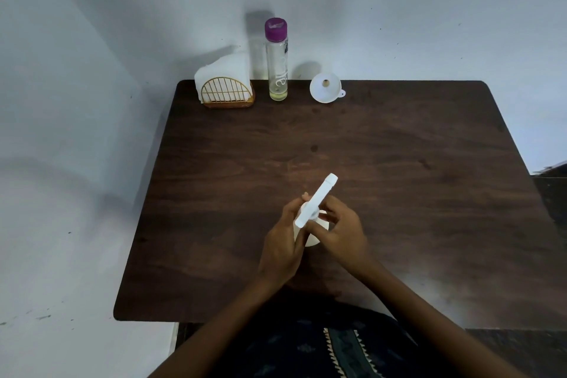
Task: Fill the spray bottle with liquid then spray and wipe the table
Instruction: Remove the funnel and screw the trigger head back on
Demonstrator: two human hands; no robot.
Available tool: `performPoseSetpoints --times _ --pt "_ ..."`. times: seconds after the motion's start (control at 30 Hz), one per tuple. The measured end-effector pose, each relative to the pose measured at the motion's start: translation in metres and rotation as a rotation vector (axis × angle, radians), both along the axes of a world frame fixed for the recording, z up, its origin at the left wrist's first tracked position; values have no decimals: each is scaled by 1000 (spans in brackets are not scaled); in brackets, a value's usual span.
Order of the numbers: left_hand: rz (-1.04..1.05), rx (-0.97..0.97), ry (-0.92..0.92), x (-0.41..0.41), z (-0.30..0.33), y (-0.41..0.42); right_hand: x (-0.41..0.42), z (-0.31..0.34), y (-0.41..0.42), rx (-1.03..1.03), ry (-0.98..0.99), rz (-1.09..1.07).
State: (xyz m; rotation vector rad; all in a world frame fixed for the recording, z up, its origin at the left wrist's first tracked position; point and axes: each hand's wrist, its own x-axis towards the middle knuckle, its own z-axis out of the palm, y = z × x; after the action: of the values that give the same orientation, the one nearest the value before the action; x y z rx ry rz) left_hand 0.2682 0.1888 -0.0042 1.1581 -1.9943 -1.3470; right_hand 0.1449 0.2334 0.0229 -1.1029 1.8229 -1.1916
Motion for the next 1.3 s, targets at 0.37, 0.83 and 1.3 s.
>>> performPoseSetpoints --times 0.37,0.83,1.3 --pt "8 6 -86 3 -19 -6 14 0 -22 24 -69 -153" --pt "16 -27 -50 5 -17 -7 10 0 -7 -15 -29 -194" --pt "-16 -70 -41 7 -11 -12 22 -4 -8 -19 27 -267"
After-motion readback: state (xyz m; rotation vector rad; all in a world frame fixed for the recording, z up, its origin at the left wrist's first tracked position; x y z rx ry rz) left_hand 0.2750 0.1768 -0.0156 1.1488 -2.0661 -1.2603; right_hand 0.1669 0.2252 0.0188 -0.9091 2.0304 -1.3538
